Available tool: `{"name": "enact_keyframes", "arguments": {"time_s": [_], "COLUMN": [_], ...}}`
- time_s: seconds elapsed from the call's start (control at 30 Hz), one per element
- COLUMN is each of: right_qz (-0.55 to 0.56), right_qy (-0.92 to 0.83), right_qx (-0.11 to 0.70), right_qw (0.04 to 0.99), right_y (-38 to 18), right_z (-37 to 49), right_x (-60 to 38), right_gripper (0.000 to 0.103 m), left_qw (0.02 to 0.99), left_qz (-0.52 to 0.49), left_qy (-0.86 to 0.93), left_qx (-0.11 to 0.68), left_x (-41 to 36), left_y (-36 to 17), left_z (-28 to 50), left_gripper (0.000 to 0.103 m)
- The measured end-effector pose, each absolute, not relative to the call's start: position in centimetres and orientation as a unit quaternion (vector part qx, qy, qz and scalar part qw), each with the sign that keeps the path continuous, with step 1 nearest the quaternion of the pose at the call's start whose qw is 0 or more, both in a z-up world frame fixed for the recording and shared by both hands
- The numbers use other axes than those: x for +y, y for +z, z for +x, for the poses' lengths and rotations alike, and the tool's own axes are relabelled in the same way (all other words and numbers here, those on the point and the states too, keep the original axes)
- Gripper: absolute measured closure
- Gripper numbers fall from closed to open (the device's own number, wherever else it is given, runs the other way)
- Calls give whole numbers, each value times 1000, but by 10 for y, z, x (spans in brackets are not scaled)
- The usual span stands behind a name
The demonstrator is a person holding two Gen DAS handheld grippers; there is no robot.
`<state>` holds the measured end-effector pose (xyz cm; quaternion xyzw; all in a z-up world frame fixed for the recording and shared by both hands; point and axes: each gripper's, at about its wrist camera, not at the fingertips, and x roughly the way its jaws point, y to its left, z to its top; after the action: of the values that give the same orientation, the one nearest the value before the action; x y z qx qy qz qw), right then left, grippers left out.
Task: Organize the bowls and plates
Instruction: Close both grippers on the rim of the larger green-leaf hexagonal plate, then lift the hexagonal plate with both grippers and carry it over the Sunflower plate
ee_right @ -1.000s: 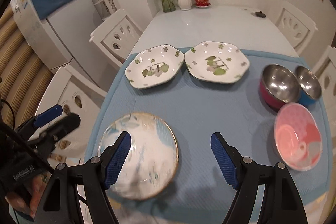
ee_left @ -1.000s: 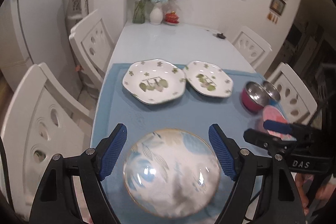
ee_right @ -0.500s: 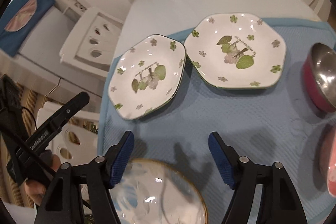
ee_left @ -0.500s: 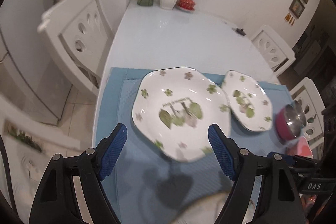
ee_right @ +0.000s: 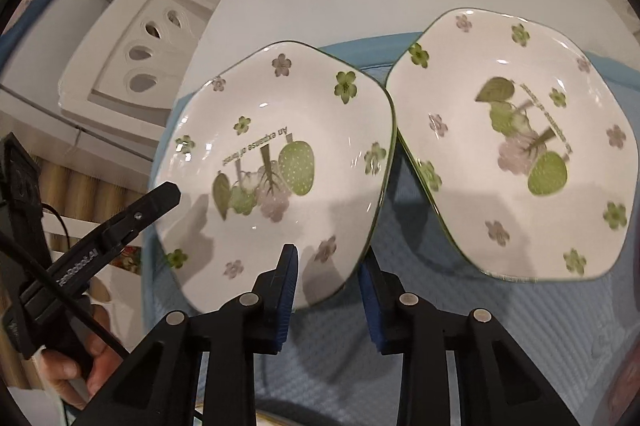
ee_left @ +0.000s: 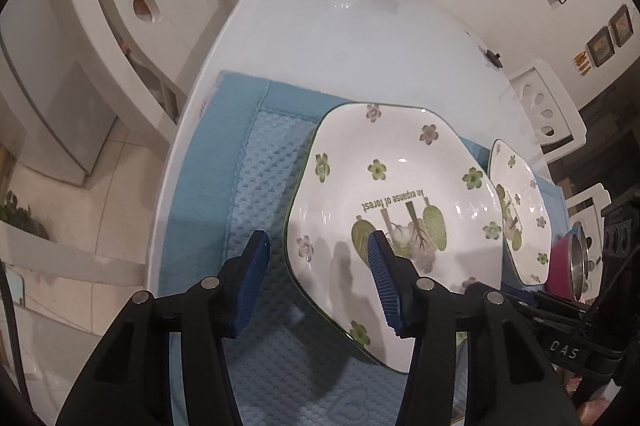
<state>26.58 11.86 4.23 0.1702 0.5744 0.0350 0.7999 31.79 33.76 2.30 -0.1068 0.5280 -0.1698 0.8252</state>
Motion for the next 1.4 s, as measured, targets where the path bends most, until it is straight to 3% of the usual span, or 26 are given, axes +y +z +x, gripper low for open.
{"name": "enact_keyframes", "arguments": {"time_s": [0.27,0.53,1.0,1.03,1.1,1.4], "right_qz": [140,214,151,139,116,57], "right_qy": [5,25,74,79,87,107], "right_qx": [582,588,531,528,521,492], "right_qw": [801,780,830,834,841,862], "right_y": [45,41,29,29,31,37], "right_z": [266,262,291,290,284,270], "right_x": [133,124,112,114,116,122], "right_gripper": [72,70,70,70,70,70], "left_qw": [828,827,840,844,857,868], "left_qz": [-107,-114,-123,-116,-87,-63], "left_qy": [-161,-160,-189,-188,-173,-185], "left_qx": [527,526,494,488,477,456], "left_x": [340,340,333,332,330,338], "left_y": [20,19,6,6,7,15], "left_z": [327,332,341,341,338,319], "left_gripper": [55,55,55,57,73,74]}}
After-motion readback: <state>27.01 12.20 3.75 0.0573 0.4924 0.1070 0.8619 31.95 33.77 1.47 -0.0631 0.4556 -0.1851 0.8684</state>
